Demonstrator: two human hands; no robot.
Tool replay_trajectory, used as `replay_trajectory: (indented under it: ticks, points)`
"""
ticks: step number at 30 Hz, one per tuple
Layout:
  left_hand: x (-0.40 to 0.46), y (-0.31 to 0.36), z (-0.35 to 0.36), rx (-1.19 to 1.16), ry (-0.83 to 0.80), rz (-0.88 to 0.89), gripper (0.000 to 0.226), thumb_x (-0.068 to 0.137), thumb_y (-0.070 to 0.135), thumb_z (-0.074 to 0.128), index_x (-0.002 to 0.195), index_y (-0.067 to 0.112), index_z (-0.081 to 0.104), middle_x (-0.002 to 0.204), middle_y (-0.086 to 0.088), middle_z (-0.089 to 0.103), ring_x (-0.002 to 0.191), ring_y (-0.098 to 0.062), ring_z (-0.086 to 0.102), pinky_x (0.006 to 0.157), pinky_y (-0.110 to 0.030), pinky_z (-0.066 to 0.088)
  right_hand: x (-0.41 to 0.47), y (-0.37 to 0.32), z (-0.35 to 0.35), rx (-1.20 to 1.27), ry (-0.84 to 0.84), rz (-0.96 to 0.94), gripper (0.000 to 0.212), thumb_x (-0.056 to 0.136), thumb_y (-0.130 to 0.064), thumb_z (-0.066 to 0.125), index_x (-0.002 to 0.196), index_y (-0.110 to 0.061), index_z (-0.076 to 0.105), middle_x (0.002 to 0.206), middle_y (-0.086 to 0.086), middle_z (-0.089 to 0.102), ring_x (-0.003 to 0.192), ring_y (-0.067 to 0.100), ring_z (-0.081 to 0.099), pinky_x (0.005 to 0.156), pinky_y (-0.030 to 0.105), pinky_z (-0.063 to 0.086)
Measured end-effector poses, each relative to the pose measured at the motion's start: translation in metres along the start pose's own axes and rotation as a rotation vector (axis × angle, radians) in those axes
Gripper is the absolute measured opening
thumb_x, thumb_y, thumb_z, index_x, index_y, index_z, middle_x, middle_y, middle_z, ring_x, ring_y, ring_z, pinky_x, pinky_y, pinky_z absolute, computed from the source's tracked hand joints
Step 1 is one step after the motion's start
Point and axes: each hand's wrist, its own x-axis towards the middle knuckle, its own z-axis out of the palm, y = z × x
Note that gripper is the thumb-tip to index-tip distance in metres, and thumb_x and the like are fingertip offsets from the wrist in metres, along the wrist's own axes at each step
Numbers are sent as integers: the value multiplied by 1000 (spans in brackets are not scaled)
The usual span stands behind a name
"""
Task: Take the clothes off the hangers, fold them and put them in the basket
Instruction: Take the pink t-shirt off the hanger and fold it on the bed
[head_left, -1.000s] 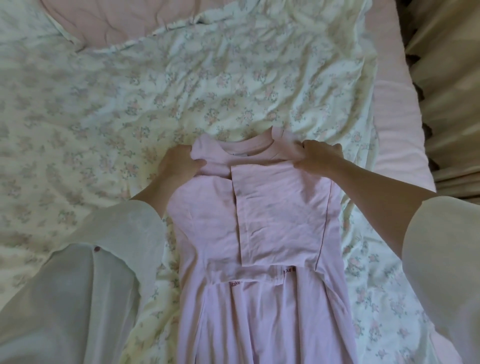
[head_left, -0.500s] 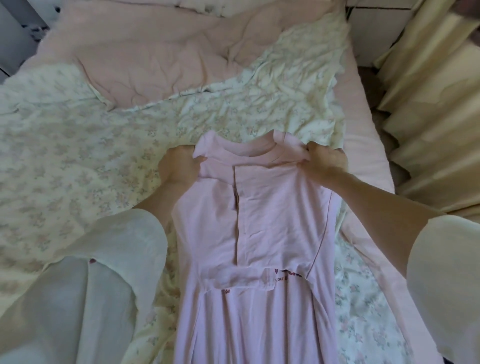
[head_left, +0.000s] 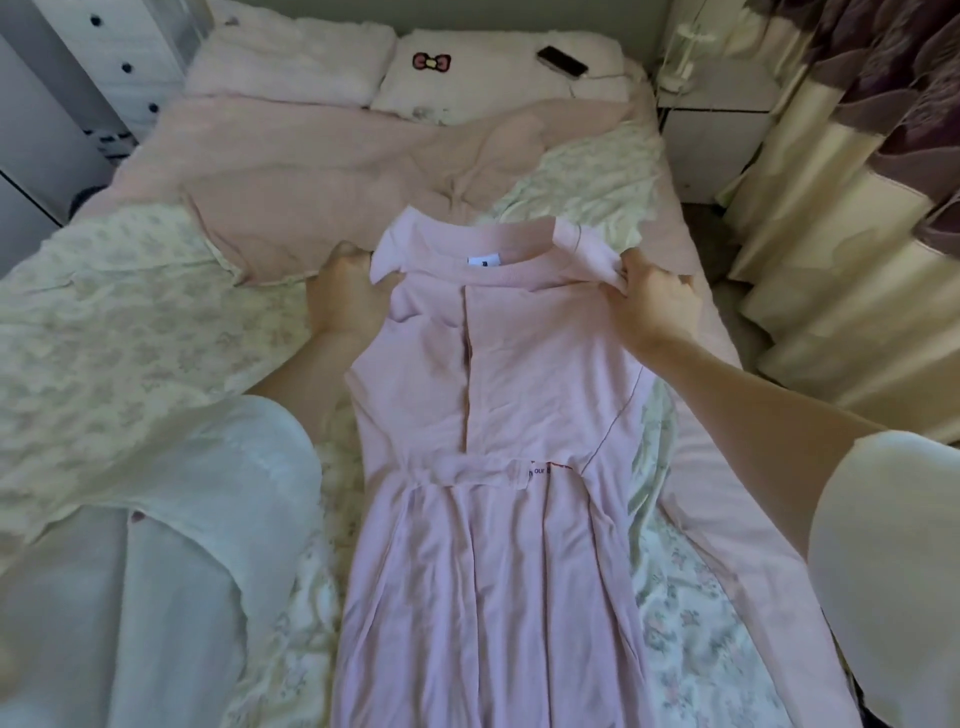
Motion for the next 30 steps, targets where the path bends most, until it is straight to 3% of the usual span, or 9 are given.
replay_trajectory:
  ticks: [2, 5, 9, 12, 17, 21, 25, 28, 30]
  points:
    - [-17, -19, 6, -36, -56, -24, 28, 87, 23, 63, 76, -2, 57, 86, -24, 61, 85, -38, 57, 70, -38, 40, -18, 8, 10, 34, -47, -8, 5, 90, -16, 47, 90, -12, 48, 82, 7, 60, 76, 34, 56, 72, 34, 30]
    - [-62, -49, 10, -53, -148, -21, 46, 85, 11, 65, 53, 13, 31, 52, -3, 37, 63, -26, 39, 54, -33, 21, -59, 24, 31, 23, -101, -50, 6, 88, -15, 49, 91, -10, 50, 85, 12, 64, 77, 40, 58, 63, 34, 35]
    - [-127, -91, 17, -2, -255, 20, 28, 78, 22, 66, 61, 6, 51, 59, -4, 46, 59, -28, 48, 52, -30, 25, -125, 40, 52, -7, -209, -44, 24, 84, -7, 51, 107, -6, 58, 98, 18, 67, 88, 44, 58, 67, 37, 38]
    - [-170, -119, 31, 131, -373, 88, 7, 76, 4, 68, 79, -1, 65, 79, -15, 60, 73, -34, 60, 60, -27, 33, -170, 50, 67, 6, -320, -44, 32, 80, -4, 53, 111, -6, 59, 103, 17, 65, 89, 44, 59, 72, 41, 44]
    - [-231, -143, 46, 192, -547, 254, 17, 70, -6, 66, 84, 2, 69, 81, -14, 61, 75, -34, 63, 66, -35, 46, -235, 70, 86, -52, -471, -204, 52, 63, 0, 71, 113, -13, 64, 84, 12, 64, 79, 36, 64, 70, 41, 50]
    - [-250, -149, 53, 280, -680, 249, 27, 85, 1, 52, 99, 14, 72, 82, 0, 44, 90, -28, 55, 77, -31, 35, -252, 82, 93, -343, -492, -339, 66, 49, 5, 77, 109, -21, 68, 70, 9, 58, 62, 31, 61, 60, 40, 51]
    - [-253, -155, 57, 334, -875, 222, 36, 89, 3, 46, 105, 24, 72, 88, 6, 47, 88, -19, 55, 78, -24, 34, -253, 79, 90, -558, -725, -303, 68, 82, -8, 52, 139, -40, 34, 118, 5, 48, 113, 25, 48, 98, 41, 34]
    - [-254, -160, 59, 385, -1006, 215, 34, 89, 5, 45, 99, 23, 72, 84, 8, 44, 78, -15, 51, 66, -21, 31, -258, 78, 87, -606, -850, -278, 65, 89, -15, 44, 144, -42, 21, 127, 5, 39, 122, 23, 39, 106, 40, 27]
    - [-255, -164, 62, 366, -1065, 145, 28, 86, 11, 45, 96, 17, 72, 86, 9, 48, 79, -13, 50, 68, -21, 35, -266, 80, 88, -548, -920, -247, 63, 90, -19, 42, 144, -40, 20, 130, 5, 36, 124, 23, 36, 109, 42, 24]
